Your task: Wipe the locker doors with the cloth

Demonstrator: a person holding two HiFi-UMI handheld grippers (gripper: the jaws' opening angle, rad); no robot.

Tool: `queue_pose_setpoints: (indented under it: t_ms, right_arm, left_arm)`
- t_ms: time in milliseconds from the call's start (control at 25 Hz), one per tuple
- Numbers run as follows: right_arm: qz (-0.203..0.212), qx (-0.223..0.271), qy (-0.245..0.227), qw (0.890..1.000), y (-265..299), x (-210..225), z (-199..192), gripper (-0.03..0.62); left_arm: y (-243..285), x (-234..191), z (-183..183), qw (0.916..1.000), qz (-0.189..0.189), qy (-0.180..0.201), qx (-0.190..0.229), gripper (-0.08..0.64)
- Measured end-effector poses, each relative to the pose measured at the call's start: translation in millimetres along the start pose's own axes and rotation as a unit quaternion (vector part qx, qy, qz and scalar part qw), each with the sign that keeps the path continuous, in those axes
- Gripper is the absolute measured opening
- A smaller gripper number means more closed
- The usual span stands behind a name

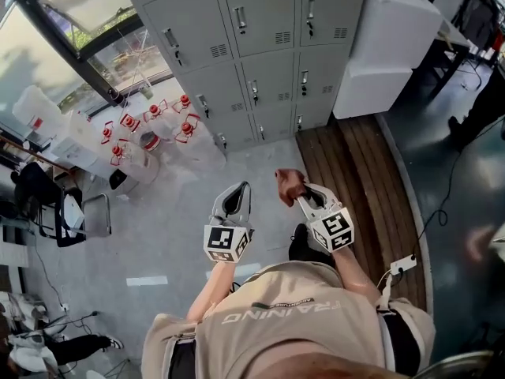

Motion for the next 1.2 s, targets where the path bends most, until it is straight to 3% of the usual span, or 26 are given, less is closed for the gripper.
queue_pose_setpoints:
  t_ms: [240, 360, 560, 760, 960, 1200]
  right_arm:
    - [0.024, -0.015, 0.011, 1.0, 38.3, 78.9, -3.7, 0.044]
    - [0.052, -0.029, -0.008, 0.998, 58.3, 113.8, -0.5, 0.044]
    - [0.067, -0.012, -0.029, 0.997, 95.7, 165.5, 23.5, 0.044]
    - [0.086, -0.003, -0.031, 0.996, 127.0, 179.0, 35.6, 0.044]
    - [0.084, -0.016, -0.033, 0.996, 156.3, 189.0, 42.6, 0.044]
    - [0.059, 0.014, -0.098, 0.993, 207.7, 198.2, 110.5, 0.044]
  left_arm:
    - [75.3, -16.2, 23.1, 0.9989, 0.033, 0.029, -0.019, 0.005]
    - [112.7, -23.2, 35.1, 0.9983, 0.053, 0.017, -0.015, 0.005]
    - [160.2, -34.3, 52.7, 0.9979, 0.064, 0.004, -0.008, 0.003]
    - [182.1, -56.0, 42.7, 0.996, 0.084, 0.003, -0.03, 0.005]
    - [207.9, -83.8, 51.1, 0.9964, 0.084, -0.007, -0.013, 0.005]
    - [250.1, -144.3, 81.3, 0.9984, 0.054, -0.008, 0.015, 0.005]
Point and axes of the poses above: the fingertips, and each gripper's own axes: y forward along the fingers, x to its right, z out of its top, the point moved 2 cm from there along -y, backward along the fingers, and after that the axes turned 3 degrees about -x, right-handed, at the moved point
